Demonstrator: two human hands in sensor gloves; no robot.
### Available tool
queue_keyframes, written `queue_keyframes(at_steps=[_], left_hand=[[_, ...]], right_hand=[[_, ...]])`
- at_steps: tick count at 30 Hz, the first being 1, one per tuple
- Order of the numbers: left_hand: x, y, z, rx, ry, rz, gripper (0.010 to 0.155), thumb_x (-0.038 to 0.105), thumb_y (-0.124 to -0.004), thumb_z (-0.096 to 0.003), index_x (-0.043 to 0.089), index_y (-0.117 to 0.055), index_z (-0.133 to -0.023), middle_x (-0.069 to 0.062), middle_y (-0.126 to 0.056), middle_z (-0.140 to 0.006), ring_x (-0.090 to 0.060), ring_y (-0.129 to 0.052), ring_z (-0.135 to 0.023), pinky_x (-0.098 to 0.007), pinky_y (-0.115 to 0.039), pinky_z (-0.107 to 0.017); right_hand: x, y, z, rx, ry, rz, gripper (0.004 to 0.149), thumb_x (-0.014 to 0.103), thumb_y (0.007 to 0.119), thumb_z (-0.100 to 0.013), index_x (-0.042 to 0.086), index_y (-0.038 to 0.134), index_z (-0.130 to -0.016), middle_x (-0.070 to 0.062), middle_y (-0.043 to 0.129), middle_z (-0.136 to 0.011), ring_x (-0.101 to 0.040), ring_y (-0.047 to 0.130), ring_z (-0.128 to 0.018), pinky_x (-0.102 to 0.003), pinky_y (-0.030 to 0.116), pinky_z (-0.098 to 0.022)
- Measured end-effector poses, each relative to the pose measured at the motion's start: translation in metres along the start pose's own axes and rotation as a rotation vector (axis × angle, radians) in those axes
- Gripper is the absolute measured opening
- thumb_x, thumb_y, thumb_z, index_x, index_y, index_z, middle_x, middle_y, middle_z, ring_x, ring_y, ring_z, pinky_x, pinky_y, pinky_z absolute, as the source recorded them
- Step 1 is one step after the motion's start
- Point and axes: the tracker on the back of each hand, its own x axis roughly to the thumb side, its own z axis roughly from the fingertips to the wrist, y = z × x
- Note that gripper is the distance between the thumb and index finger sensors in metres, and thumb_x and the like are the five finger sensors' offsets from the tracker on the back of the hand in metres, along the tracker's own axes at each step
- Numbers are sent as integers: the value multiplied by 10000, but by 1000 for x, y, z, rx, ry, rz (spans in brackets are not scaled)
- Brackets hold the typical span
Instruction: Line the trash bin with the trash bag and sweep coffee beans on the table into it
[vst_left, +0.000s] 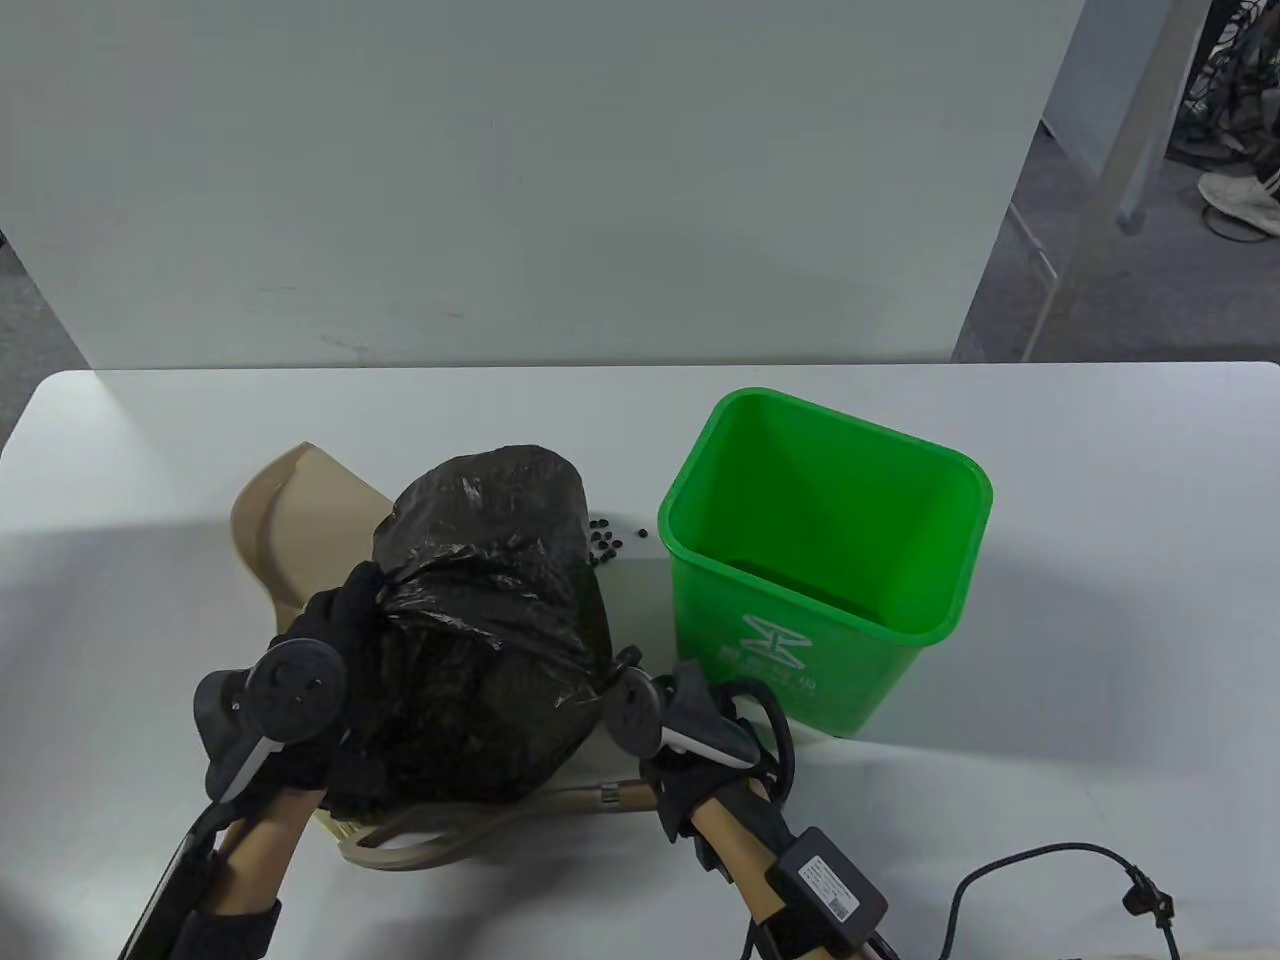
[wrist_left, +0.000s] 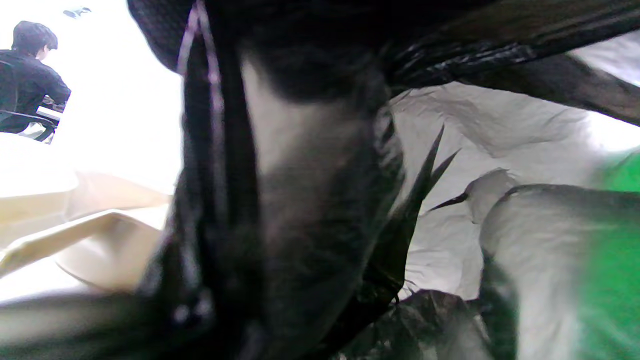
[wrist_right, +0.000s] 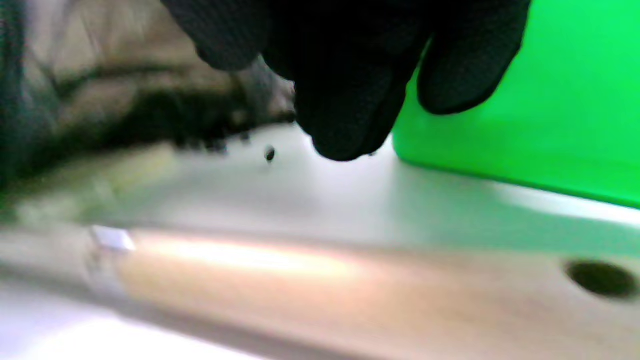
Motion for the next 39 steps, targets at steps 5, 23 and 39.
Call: queue_keyframes(at_steps=[5,23,39], left_hand=[[6,4,2,16,-12,2,532,234,-687,-621,175,-549,-1132,-45,-756,-1012,-167,-934,-684,-572,-777,-614],[30,32,11,50,-242,207,538,264,-716,-619,195,-559,-1128,-30,-762,-1012,-143,-937,-672,-548,-793,-615],[45,-13,13,-138,-116,-318,1104,423,-771,-610,-78,116,-1035,-314,-131,-1144,-540,-495,-1049,-827,-465,-657]], right_hand=[[-1,-49,33,-372,-117,-404,640,370,533,-642,-28,398,-1125,-297,655,-1061,-432,840,-810,-680,649,-613],[110,-83,57,-492,-88,679,1013,592,619,-568,-79,133,-1152,-430,197,-1170,-644,445,-985,-813,401,-639],[66,-114,62,-868,-87,35,376,345,665,-611,195,757,-943,57,971,-590,-87,940,-344,-423,877,-415]])
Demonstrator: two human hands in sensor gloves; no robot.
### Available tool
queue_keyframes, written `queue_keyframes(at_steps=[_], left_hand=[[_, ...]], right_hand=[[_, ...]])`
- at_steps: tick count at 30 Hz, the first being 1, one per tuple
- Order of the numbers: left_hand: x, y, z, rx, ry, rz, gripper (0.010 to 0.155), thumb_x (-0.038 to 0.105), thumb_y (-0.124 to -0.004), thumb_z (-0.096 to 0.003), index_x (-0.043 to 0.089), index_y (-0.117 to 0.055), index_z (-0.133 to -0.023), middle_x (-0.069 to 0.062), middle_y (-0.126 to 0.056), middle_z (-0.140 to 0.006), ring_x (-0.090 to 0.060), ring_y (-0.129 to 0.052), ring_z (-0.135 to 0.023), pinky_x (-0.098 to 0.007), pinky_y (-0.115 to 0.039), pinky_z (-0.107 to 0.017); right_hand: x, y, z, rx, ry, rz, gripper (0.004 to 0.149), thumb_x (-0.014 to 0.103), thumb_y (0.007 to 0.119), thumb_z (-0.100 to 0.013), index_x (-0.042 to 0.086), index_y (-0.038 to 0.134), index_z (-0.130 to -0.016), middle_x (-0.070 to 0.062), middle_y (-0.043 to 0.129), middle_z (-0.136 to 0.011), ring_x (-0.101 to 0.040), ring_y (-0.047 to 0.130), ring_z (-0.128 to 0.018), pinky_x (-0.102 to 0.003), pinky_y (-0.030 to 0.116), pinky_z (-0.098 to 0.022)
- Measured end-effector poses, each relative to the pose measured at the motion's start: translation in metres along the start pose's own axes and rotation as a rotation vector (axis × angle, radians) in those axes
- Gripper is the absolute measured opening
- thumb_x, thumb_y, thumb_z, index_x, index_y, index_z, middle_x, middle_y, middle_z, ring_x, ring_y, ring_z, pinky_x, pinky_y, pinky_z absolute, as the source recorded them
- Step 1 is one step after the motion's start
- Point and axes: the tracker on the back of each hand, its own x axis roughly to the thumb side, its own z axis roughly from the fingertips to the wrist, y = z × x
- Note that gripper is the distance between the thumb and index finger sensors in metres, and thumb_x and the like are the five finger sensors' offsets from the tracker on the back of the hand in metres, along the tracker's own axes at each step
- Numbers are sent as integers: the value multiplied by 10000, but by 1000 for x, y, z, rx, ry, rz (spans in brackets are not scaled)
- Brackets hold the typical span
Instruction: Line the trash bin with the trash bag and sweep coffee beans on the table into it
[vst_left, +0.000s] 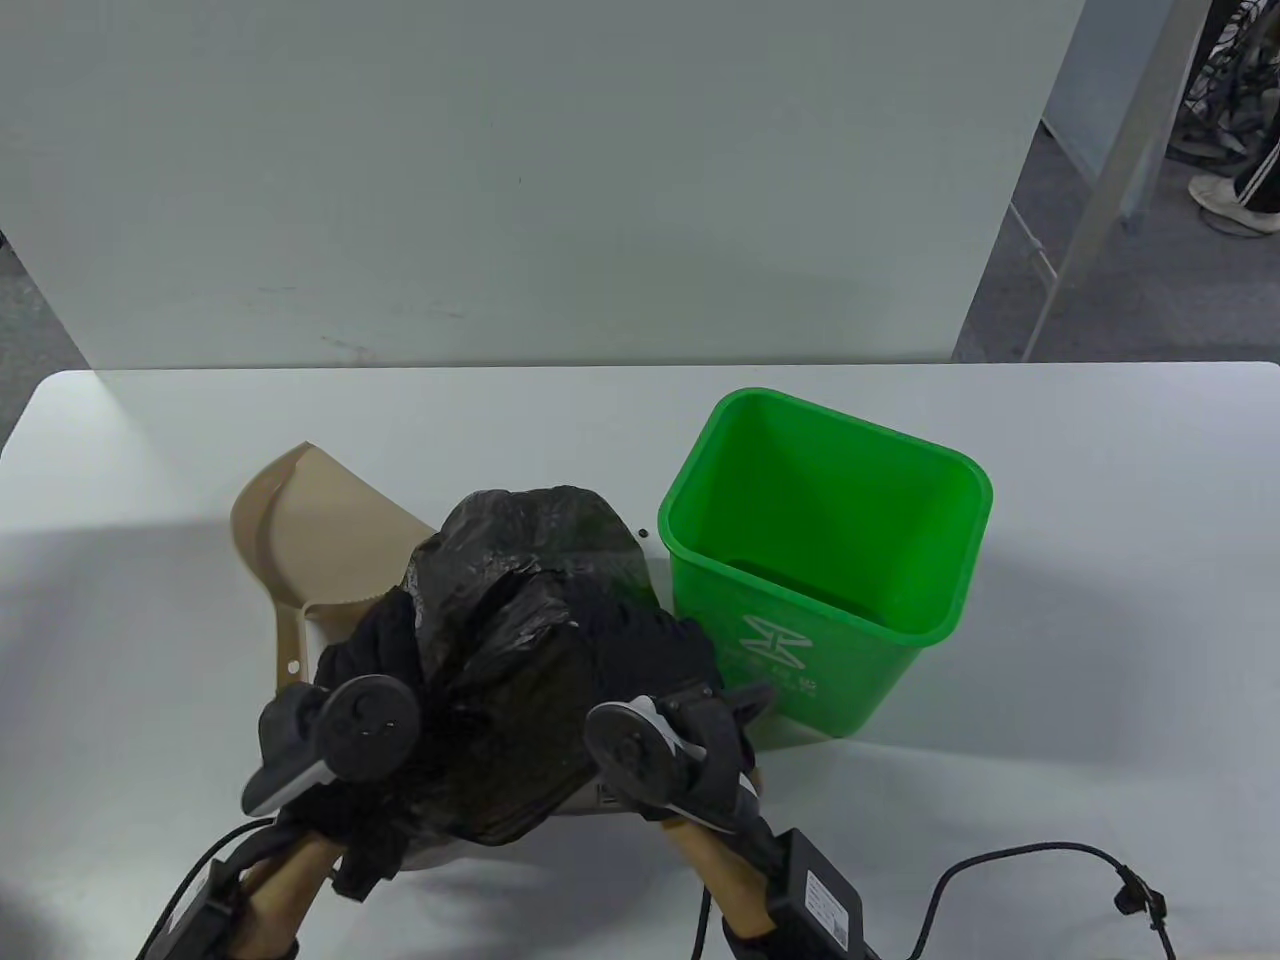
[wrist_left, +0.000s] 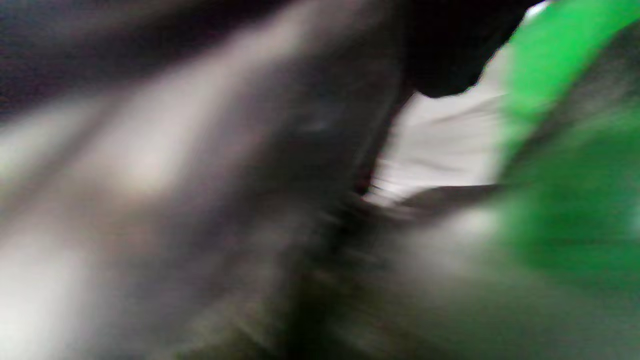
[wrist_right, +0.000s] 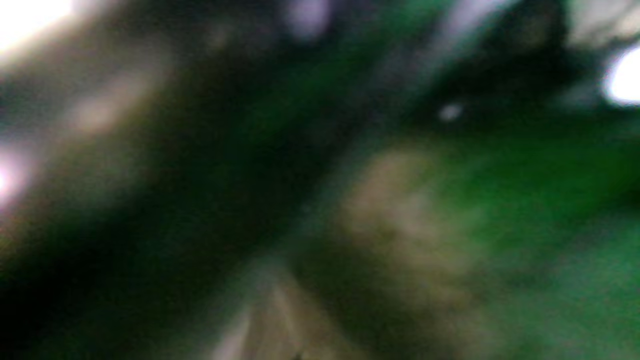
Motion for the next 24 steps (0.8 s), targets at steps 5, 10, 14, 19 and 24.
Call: queue_keyframes(at_steps=[5,10,14,19,24], left_hand=[[-51,1,2,18,209,293,764,370,-657,-645,15,-234,-1173,-248,-456,-1171,-486,-703,-999,-780,-590,-666],[-76,15,3,-4,263,851,532,334,-635,-653,46,-603,-1099,-126,-866,-939,-231,-1051,-635,-497,-912,-484],[-55,53,-16,41,135,1109,530,315,-612,-656,31,-582,-1103,-155,-854,-973,-200,-1066,-627,-472,-930,-472],[-8,159,-18,208,-192,1273,568,320,-551,-668,79,-422,-1165,-186,-651,-1145,-333,-917,-928,-569,-821,-653],[31,237,56,732,-611,1048,568,326,-577,-657,180,-406,-1178,-127,-605,-1201,-297,-869,-1008,-548,-790,-725]], right_hand=[[-32,-22,-2,-90,93,-4,370,353,664,-607,218,760,-938,56,968,-600,-93,942,-359,-430,871,-429],[-30,-13,-5,-29,132,-35,375,340,652,-619,191,747,-950,51,991,-616,-94,980,-365,-427,886,-424],[-11,-30,-25,-27,163,-244,388,322,644,-626,207,708,-991,-9,986,-712,-145,1006,-447,-466,869,-462],[32,-97,-42,-234,20,-383,398,319,628,-629,240,671,-1016,-76,924,-854,-202,995,-585,-530,824,-540],[75,-159,-9,-601,-391,-342,457,306,594,-634,259,512,-1081,-59,846,-931,-203,942,-671,-555,753,-624]])
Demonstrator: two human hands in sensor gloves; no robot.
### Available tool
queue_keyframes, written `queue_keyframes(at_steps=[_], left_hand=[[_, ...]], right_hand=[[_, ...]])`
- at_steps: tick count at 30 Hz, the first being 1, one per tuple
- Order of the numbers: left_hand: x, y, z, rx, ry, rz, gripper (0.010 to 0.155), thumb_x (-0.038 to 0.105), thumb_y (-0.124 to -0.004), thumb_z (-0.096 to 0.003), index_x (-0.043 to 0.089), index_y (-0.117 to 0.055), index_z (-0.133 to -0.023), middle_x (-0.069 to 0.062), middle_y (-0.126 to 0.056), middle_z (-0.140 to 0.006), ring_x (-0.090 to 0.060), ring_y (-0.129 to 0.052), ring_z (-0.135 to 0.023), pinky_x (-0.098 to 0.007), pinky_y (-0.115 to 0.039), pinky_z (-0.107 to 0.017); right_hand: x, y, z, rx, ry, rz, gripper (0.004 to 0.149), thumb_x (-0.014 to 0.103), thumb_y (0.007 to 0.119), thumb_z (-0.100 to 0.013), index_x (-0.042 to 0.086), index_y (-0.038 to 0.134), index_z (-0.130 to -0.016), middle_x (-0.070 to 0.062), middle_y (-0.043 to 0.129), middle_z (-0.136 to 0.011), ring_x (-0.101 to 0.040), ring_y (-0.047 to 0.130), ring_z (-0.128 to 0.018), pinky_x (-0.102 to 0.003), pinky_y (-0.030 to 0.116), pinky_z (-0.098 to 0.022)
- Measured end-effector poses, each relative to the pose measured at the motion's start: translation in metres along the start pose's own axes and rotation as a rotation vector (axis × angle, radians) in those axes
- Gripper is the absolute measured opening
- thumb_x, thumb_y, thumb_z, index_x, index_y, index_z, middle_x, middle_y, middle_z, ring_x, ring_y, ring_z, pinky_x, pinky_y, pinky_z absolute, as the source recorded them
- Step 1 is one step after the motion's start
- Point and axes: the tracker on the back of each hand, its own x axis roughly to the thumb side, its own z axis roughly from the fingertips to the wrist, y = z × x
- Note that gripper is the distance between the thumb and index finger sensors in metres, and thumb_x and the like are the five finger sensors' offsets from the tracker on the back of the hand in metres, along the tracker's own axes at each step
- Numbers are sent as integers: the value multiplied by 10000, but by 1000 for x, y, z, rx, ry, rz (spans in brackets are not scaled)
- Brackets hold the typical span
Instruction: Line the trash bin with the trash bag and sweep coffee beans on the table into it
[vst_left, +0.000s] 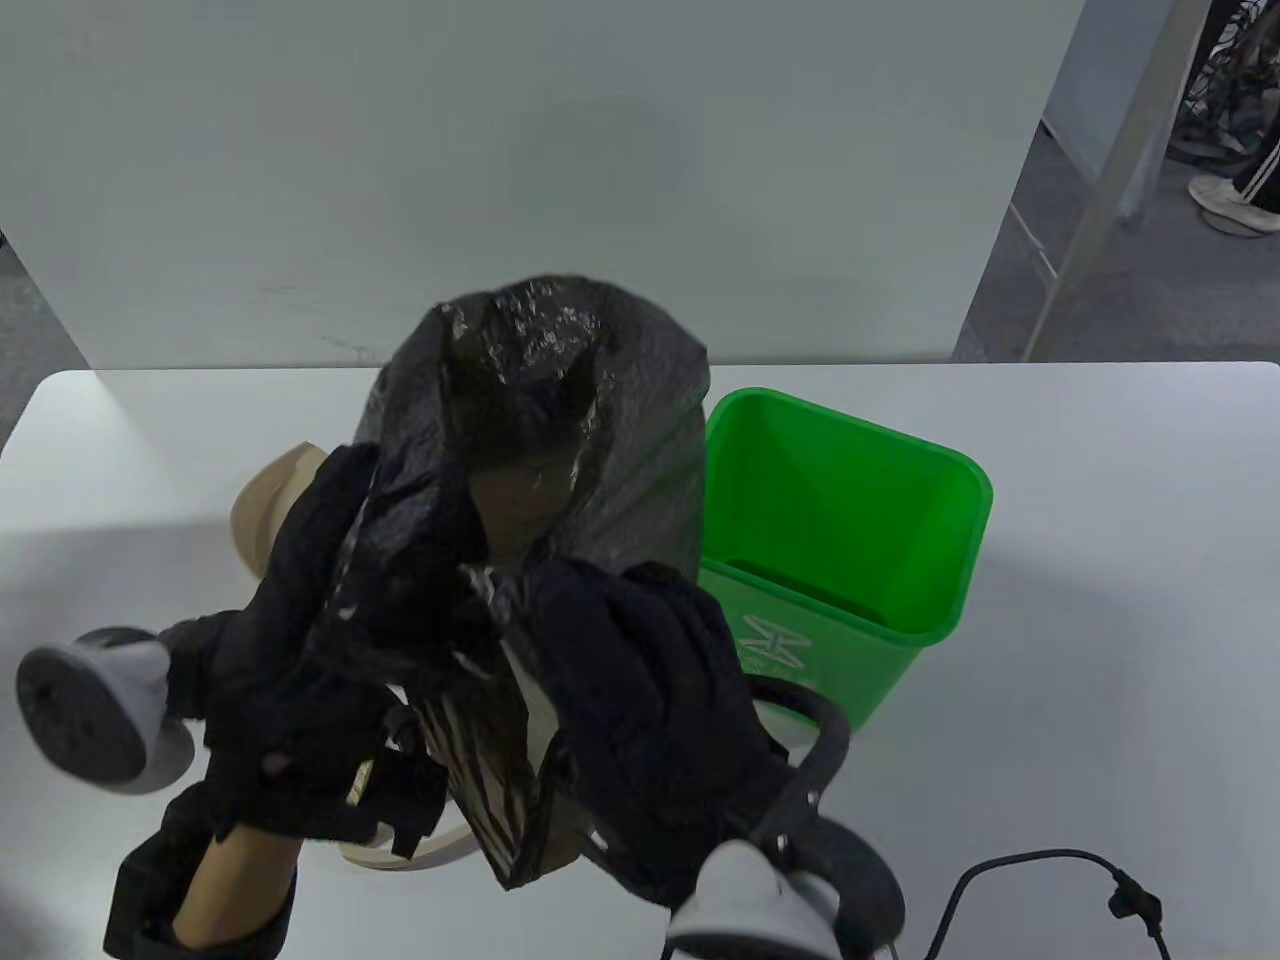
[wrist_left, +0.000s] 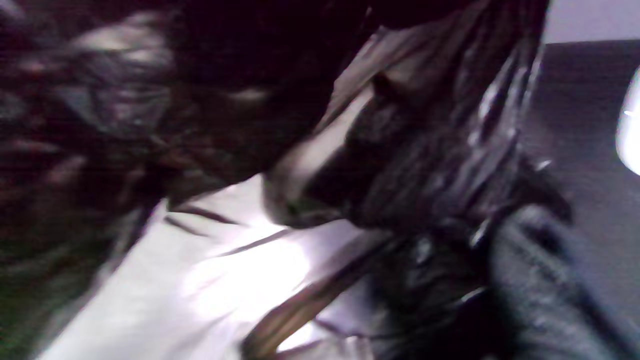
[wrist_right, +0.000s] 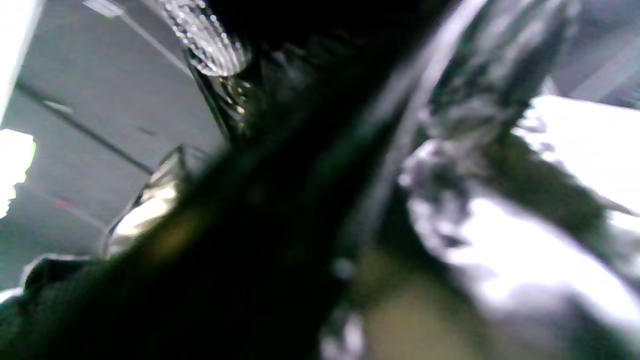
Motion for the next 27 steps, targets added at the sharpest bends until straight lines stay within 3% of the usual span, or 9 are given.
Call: queue_keyframes(at_steps=[3,5,7,8,10,13,16,22,27], left_hand=[[-20,-12,11,95,-40,-695,576,262,-683,-620,198,-476,-1154,-71,-705,-1115,-84,-978,-737,-390,-903,-569],[-81,-25,12,-330,346,-994,548,256,-711,-614,238,-568,-1142,-46,-814,-1057,-88,-1023,-647,-373,-937,-496],[-139,-28,29,-893,804,-824,479,237,-670,-654,258,-592,-1126,-18,-811,-1053,-113,-996,-662,-417,-892,-530],[-157,-26,42,-914,814,-720,469,243,-673,-657,243,-608,-1122,-32,-839,-1025,-100,-1013,-605,-410,-905,-487],[-177,-17,56,-688,808,-684,463,252,-739,-620,169,-713,-1074,-79,-950,-892,-87,-1029,-380,-409,-923,-340],[-178,-10,58,-676,822,-569,463,373,-734,-625,134,-779,-1018,-10,-1021,-730,-41,-1005,-261,-377,-929,-273],[-156,-12,49,-530,707,-529,476,412,-697,-627,132,-794,-1000,30,-1012,-672,-52,-1004,-279,-396,-923,-299],[-108,-37,27,-431,533,-46,515,472,-615,-653,249,-674,-1114,-93,-730,-1111,-324,-881,-870,-707,-680,-665],[-77,-84,3,-561,446,465,641,507,-456,-666,300,-306,-1254,-158,-275,-1339,-630,-396,-1164,-893,-429,-655]], right_hand=[[-17,22,20,55,-148,405,458,287,594,-637,270,485,-1082,1,852,-888,-149,932,-622,-515,763,-616],[-70,56,38,470,117,554,467,292,630,-625,244,540,-1080,26,922,-802,-116,967,-531,-485,818,-566],[-110,69,65,759,390,448,509,280,619,-633,124,497,-1102,-21,924,-807,-141,974,-531,-513,822,-548],[-121,67,76,710,446,396,501,273,626,-630,102,531,-1091,-22,946,-768,-139,981,-486,-505,837,-521],[-134,61,86,619,497,380,473,265,635,-628,102,601,-1070,-19,964,-705,-131,967,-419,-495,847,-487],[-143,51,84,704,593,334,470,290,624,-632,107,611,-1065,5,970,-684,-104,963,-395,-472,860,-475],[-136,40,76,592,629,158,438,314,618,-633,130,675,-1027,0,980,-659,-113,964,-376,-476,859,-464],[-107,38,63,685,632,-357,418,383,593,-638,214,716,-1000,-194,814,-946,-297,909,-667,-630,720,-579],[-90,25,41,487,527,-561,396,405,570,-635,281,673,-997,-407,326,-1175,-707,427,-953,-827,493,-561]])
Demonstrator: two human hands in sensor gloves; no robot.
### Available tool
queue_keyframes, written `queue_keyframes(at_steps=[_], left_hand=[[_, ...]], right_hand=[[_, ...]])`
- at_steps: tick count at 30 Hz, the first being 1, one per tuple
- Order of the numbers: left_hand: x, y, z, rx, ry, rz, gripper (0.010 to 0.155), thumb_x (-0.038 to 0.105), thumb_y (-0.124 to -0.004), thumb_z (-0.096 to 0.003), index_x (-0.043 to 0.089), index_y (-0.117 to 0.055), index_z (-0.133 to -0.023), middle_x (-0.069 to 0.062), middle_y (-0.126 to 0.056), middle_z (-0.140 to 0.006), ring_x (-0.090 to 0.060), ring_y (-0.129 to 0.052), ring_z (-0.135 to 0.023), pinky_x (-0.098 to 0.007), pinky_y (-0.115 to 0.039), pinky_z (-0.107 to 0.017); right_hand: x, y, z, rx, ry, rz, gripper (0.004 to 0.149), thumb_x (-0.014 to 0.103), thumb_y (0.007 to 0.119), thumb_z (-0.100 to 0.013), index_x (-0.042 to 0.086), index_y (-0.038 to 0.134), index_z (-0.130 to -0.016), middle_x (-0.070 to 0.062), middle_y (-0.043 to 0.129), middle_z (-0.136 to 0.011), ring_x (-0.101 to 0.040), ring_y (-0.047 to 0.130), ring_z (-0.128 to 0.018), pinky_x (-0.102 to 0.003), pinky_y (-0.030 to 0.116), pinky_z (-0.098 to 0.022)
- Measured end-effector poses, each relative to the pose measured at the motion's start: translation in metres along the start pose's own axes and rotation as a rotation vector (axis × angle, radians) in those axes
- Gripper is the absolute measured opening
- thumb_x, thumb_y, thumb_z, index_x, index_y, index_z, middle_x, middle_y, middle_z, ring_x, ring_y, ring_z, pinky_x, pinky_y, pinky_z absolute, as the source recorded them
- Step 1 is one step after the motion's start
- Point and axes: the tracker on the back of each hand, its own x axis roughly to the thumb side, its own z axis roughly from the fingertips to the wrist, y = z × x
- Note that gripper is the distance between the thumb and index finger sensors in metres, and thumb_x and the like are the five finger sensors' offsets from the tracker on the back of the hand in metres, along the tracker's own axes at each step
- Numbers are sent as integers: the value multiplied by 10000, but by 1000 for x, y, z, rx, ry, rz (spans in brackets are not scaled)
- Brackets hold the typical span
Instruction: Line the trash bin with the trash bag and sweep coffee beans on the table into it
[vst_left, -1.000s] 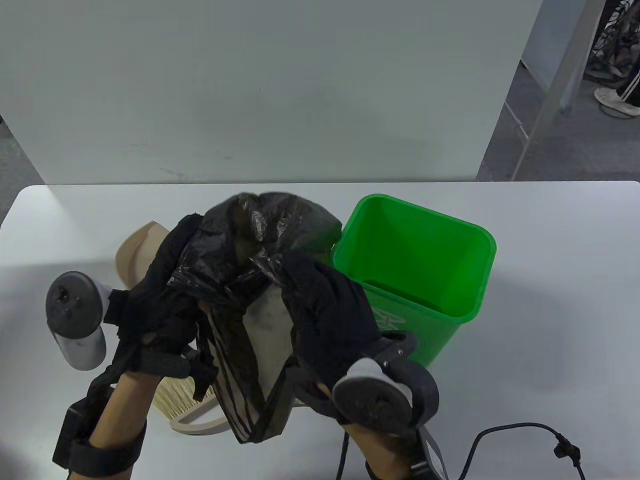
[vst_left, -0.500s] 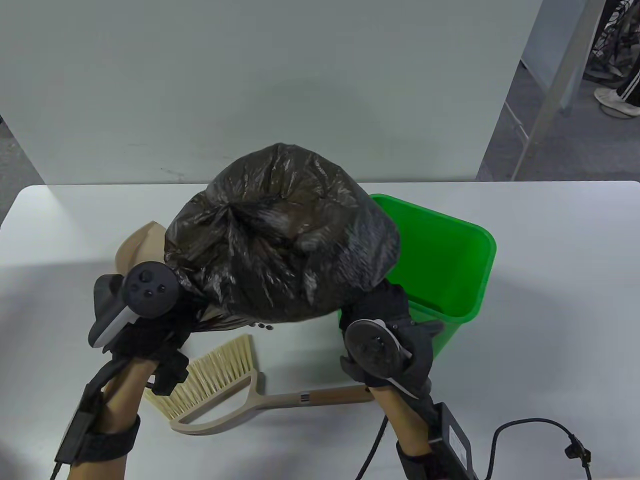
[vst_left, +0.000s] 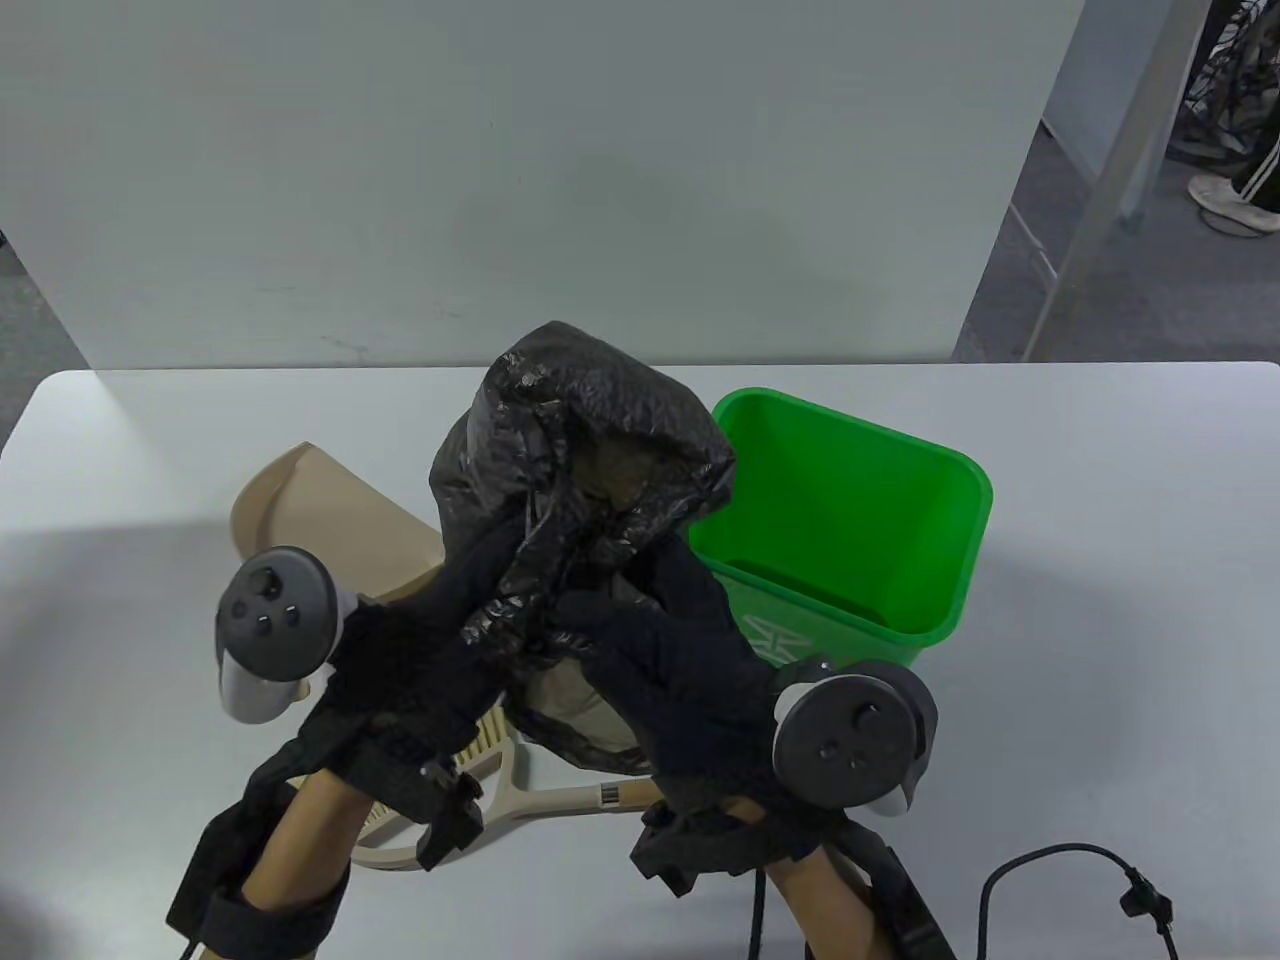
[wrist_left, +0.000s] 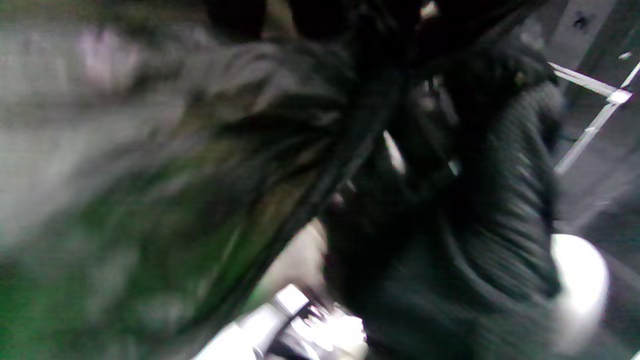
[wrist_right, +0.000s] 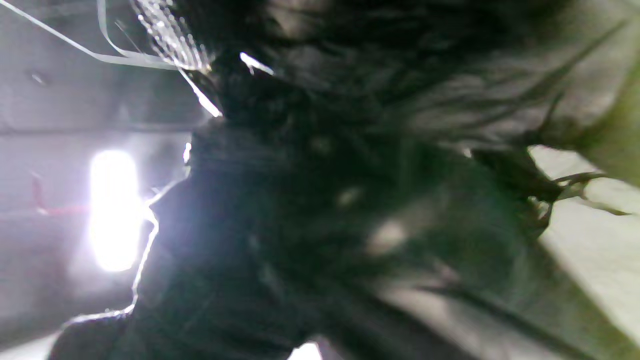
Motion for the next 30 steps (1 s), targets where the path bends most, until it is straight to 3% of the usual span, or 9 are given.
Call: queue_keyframes(at_steps=[3,7,12,17,20,25,30], left_hand=[[8,-16,-23,-79,-81,231,760,566,-483,-660,233,-142,-1251,-155,-119,-1341,-681,-275,-1144,-905,-413,-636],[21,-41,-54,-197,-149,355,786,604,-450,-657,255,-50,-1237,-132,-30,-1330,-678,-199,-1141,-901,-407,-642],[28,-74,-89,-342,-185,505,782,625,-416,-660,306,20,-1225,-79,118,-1308,-626,4,-1134,-893,-233,-652],[16,-94,-107,-410,-189,619,776,638,-406,-663,341,30,-1231,-11,179,-1296,-542,127,-1135,-844,-81,-668],[-5,-102,-118,-448,-170,720,764,649,-415,-661,377,15,-1232,44,177,-1303,-482,163,-1152,-806,-19,-687],[-49,-98,-130,-435,-101,832,694,595,-419,-672,408,-69,-1242,89,88,-1337,-451,101,-1201,-780,-38,-736],[-90,-72,-133,-318,44,724,635,473,-456,-687,293,-249,-1260,-16,-241,-1363,-526,-328,-1222,-798,-382,-783]], right_hand=[[10,-16,1,-13,-17,-71,403,406,574,-636,275,677,-1002,-414,241,-1184,-780,295,-913,-873,474,-499],[20,-39,5,-70,-31,-97,399,399,576,-637,280,662,-1007,-382,206,-1194,-782,258,-901,-891,472,-462],[28,-65,17,-197,-41,-35,394,395,576,-637,281,668,-1003,-350,218,-1207,-760,246,-921,-888,433,-467],[18,-77,23,-245,-36,28,390,395,579,-637,284,676,-998,-315,240,-1220,-731,265,-950,-876,428,-496],[2,-77,27,-275,-24,100,393,394,578,-637,278,673,-1000,-307,239,-1222,-721,267,-958,-872,425,-504],[-31,-74,27,-264,61,141,397,389,585,-636,261,687,-997,-257,258,-1231,-692,274,-977,-861,424,-529],[-54,-70,31,-220,130,244,395,383,601,-634,245,712,-988,-233,424,-1221,-681,449,-981,-851,505,-538]])
